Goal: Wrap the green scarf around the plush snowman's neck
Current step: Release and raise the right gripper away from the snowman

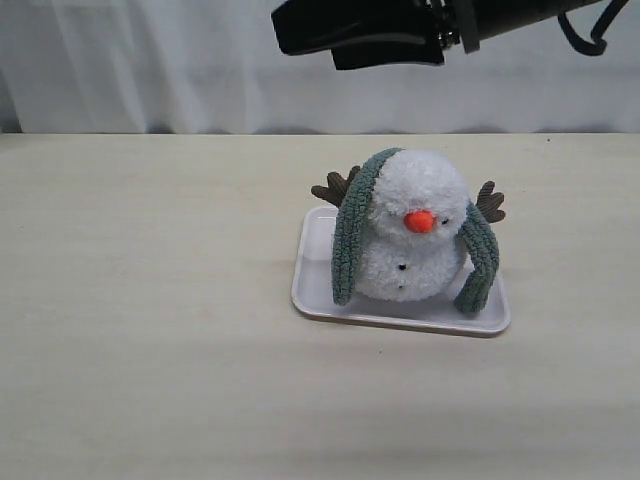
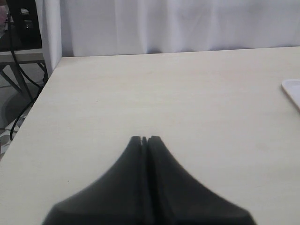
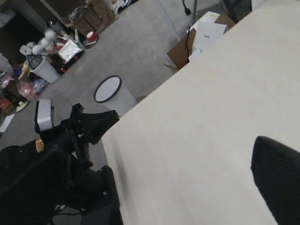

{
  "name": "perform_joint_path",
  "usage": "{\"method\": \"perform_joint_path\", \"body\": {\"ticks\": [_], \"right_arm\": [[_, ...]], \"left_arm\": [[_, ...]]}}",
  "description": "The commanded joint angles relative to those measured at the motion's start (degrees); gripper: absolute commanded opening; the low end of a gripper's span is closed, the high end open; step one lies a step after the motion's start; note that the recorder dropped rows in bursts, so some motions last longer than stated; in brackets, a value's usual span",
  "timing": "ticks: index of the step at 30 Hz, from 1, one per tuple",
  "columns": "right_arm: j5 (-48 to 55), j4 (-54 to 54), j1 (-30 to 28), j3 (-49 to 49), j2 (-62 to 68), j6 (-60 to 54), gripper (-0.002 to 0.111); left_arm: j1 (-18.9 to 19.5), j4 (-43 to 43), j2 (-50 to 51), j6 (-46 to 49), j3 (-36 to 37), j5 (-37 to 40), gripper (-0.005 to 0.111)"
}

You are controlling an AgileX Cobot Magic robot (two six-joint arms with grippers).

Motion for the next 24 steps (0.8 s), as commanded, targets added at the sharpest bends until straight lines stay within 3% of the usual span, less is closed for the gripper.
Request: {"method": "perform_joint_path", "body": {"ticks": [1,18,22,24], "right_arm": [[0.7,2.5,0.0,-0.3,-0.4,0.0,0.11],[0.7,2.4,0.0,-0.3,-0.3,2.3,0.11],[0.7,-3.2,0.0,-0.3,-0.3,6.0,0.109],[0.5,-6.4,0.0,-0.3,-0.3,6.0,0.103]], "left_arm": [[-0.1,-0.8,-0.1,0.0,0.1,-1.8,0.0],[-0.1,-0.8,-0.1,0.0,0.1,-1.8,0.0],[-0.1,-0.8,-0.1,0.0,0.1,-1.8,0.0],[-0.1,-0.8,-0.1,0.0,0.1,-1.8,0.0]]}}
